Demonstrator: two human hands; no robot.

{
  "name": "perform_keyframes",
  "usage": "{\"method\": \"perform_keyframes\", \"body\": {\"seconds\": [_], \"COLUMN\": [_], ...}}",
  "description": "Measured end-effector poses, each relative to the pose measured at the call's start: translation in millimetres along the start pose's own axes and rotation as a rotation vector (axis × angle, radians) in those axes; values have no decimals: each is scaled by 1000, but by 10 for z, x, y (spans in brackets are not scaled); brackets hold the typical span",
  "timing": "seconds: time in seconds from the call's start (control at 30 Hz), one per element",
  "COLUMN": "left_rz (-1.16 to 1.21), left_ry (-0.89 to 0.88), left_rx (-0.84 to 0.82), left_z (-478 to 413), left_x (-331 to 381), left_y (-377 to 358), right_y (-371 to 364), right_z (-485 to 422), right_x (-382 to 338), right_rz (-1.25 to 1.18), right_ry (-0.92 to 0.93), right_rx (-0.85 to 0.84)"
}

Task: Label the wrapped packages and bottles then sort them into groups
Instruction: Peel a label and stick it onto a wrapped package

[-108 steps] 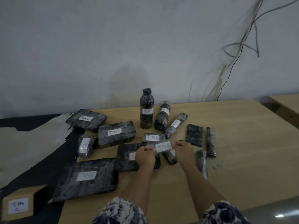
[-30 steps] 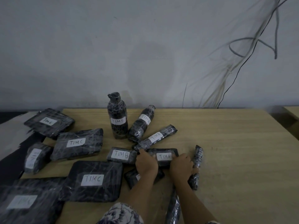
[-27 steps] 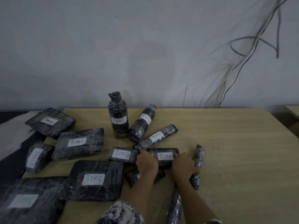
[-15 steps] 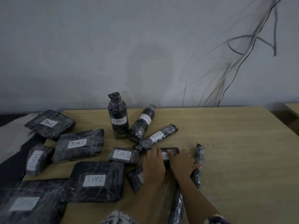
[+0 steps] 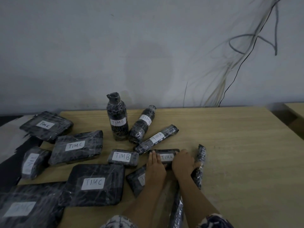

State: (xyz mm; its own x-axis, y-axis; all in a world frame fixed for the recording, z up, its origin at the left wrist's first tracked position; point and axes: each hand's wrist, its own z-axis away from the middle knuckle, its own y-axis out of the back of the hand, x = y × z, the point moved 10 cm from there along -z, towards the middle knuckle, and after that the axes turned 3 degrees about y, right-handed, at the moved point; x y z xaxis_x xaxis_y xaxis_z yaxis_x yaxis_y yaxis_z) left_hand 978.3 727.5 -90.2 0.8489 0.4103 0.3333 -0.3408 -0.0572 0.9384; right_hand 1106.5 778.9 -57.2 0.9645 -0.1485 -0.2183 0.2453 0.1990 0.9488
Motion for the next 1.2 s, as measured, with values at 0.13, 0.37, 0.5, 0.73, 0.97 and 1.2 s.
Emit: {"method": "perform_keyframes", "body": {"seconds": [0.13,0.37,0.5,0.73,0.97,1.2], "left_rz": [-39,6,-37,51,-17,-84], "left_ry": [15,64,-28,-21,-102,-78], "left_rx": [-119,-148,-150,-201,-289,-342], "left_z": [164,134,73,106,147,158], "left_x": [106,76,57,-8,2,9], "left_y": [189,140,36,111,163,177], "right_y": [-47,-53,-30,-19,55,23], "right_z": [43,74,137,78,-5,-13], "right_x": [79,84,58,27,-45,-16], "right_rz": [-187,-112,-123,-41,2,-65], "right_ry": [-35,-9,-36,-24,-17,-39], "right_rx": [-53,-22,-15,41,72,20]}}
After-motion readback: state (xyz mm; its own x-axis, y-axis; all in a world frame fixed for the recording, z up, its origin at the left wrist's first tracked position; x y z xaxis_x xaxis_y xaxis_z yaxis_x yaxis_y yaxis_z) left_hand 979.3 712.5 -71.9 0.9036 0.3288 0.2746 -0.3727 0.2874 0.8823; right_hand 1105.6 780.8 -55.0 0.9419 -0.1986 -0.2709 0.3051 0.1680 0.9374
